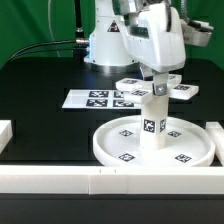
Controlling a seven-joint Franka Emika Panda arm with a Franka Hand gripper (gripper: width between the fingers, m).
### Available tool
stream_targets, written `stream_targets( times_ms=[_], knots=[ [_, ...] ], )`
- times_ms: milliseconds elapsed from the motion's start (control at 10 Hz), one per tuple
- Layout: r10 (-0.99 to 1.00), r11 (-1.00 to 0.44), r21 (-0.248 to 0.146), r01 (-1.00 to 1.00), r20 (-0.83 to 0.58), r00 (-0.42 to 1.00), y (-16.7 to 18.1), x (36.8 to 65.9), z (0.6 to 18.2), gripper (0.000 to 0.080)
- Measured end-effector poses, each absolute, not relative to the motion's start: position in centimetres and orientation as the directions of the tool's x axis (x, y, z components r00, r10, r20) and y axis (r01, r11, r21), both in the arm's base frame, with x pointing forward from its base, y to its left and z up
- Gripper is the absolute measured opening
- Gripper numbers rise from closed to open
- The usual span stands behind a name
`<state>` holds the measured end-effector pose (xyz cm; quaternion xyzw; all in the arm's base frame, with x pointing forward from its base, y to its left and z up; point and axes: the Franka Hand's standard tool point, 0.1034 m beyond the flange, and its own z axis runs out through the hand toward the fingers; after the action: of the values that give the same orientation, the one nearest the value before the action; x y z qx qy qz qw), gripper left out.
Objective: Assemble round table
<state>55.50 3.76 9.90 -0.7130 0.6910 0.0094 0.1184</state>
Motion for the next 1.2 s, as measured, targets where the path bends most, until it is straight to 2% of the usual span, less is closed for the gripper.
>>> stream_targets(
  times_ms=[300, 500, 600, 900, 1200],
  knots=[
    [-0.974, 0.121, -0.145, -0.982, -0.207, -0.089, 3.7, 55.7, 9.9, 0.0443],
    [-0.977, 0.094, -0.144, -0.985, -0.206, -0.063, 3.7, 55.7, 10.0, 0.0443],
    [-0.976, 0.058, -0.125, -0.99, -0.217, -0.03, 3.8, 55.8, 10.4, 0.0608],
    [-0.974, 0.016, -0.137, -0.99, -0.225, 0.015, 3.9, 56.4, 12.1, 0.0648],
    [-0.967, 0.052, -0.146, -0.988, -0.255, -0.013, 4.2, 56.7, 12.9, 0.0649]
  ],
)
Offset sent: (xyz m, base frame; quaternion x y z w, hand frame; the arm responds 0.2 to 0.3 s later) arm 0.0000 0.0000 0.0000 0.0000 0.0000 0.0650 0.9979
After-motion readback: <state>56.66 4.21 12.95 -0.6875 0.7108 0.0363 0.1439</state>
